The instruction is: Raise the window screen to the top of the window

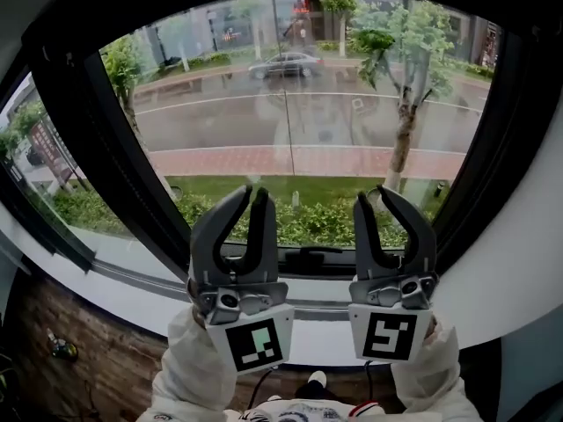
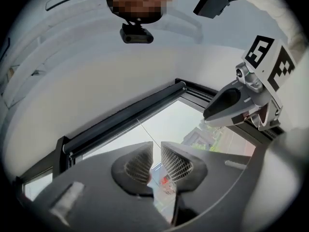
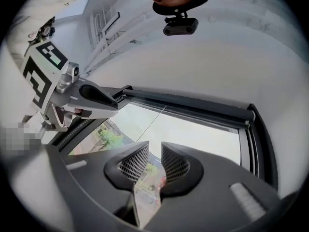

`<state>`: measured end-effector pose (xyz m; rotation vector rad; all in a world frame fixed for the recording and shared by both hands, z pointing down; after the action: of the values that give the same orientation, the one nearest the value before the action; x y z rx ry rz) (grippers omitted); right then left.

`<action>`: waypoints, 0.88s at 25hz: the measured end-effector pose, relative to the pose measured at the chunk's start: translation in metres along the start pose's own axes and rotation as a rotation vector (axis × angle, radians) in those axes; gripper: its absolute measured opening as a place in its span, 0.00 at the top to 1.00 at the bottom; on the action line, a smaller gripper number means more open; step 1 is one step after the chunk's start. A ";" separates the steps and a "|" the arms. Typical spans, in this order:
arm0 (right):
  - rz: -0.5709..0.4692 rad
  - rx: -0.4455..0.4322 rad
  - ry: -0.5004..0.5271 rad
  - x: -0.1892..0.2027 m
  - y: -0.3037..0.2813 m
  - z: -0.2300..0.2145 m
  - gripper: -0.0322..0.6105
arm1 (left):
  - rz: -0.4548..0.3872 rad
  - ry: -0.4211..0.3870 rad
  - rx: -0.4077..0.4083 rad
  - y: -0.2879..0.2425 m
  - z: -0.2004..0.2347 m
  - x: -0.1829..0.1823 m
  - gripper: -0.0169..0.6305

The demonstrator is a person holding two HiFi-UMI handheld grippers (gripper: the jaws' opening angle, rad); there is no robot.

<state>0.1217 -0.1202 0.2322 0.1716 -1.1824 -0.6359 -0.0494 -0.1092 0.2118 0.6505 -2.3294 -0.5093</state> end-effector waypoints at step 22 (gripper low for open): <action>0.393 -0.039 -0.610 -0.052 0.317 0.212 0.94 | 0.308 0.424 0.230 0.386 -0.008 -0.027 0.97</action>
<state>0.0370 0.2079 0.4136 -0.3061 -1.7302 -0.3655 -0.1474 0.2144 0.4011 0.4374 -2.0405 0.0393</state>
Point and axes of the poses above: the fingertips, and each gripper's own axes: y backward along the fingers, z to its left, x out of its underside, the point moved 8 cm from there along y, backward along the fingers, and after that the axes turned 10 degrees about -y, right-handed, at the moved point
